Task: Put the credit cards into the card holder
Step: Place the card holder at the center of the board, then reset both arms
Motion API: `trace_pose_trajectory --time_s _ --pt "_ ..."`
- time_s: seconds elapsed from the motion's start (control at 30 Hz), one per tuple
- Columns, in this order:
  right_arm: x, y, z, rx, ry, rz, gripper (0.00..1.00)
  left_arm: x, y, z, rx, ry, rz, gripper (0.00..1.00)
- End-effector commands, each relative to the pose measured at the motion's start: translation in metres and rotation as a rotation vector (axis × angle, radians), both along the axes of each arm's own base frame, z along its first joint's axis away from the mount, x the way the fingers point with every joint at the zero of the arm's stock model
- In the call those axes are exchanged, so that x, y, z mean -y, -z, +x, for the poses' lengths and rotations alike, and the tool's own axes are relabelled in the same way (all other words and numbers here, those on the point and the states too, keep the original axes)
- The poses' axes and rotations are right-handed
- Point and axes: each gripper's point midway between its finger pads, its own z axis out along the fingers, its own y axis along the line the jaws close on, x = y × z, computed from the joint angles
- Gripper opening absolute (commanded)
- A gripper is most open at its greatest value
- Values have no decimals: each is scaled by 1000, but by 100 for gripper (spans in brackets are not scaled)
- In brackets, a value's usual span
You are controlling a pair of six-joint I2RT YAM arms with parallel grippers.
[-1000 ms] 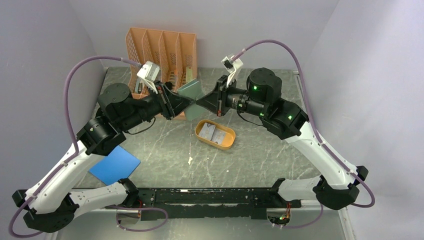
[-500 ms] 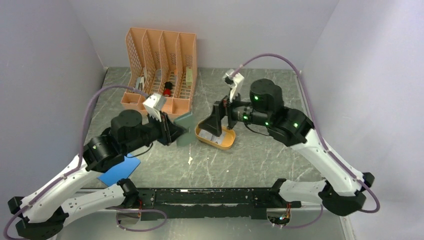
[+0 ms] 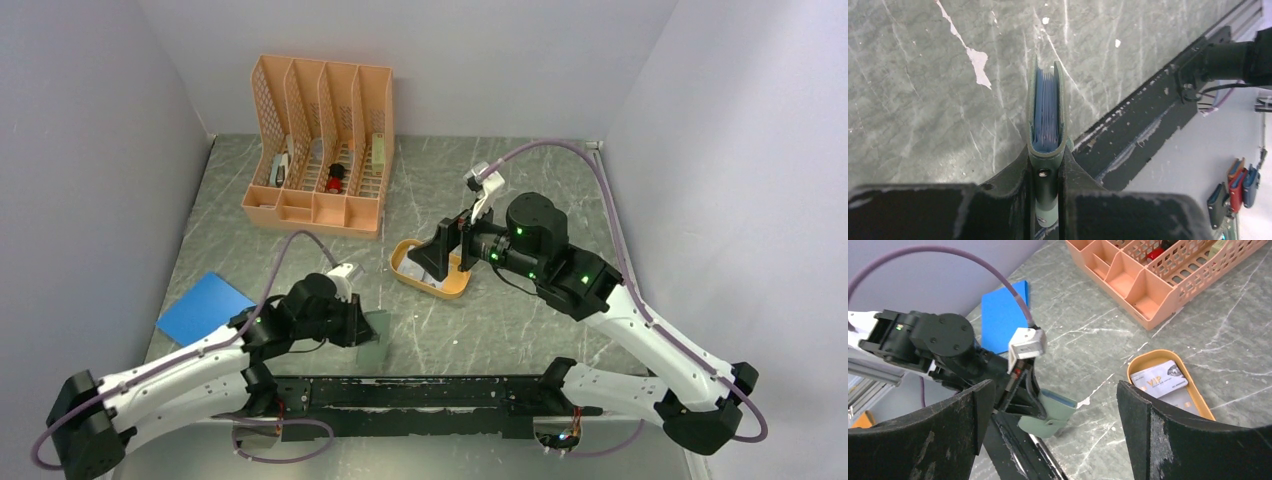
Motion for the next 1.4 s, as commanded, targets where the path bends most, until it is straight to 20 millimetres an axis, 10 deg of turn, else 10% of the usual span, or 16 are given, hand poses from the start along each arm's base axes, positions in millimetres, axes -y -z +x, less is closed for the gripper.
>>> trace_pose_trajectory --time_s 0.0,0.53,0.8,0.93,1.17,1.37 --pt "0 -15 7 30 44 80 95 10 13 18 42 -15 27 5" --pt "15 -2 9 23 107 57 95 -43 70 32 -41 -268 334 44" --pt "21 8 9 9 130 42 95 -60 58 42 -14 -393 366 63" --pt "36 13 22 2 248 5 95 -70 22 56 46 -484 377 82" --pt "89 12 61 -49 694 65 98 -71 -105 95 274 -562 308 84" --pt "124 -12 79 32 918 66 100 -52 -170 111 417 -460 266 85"
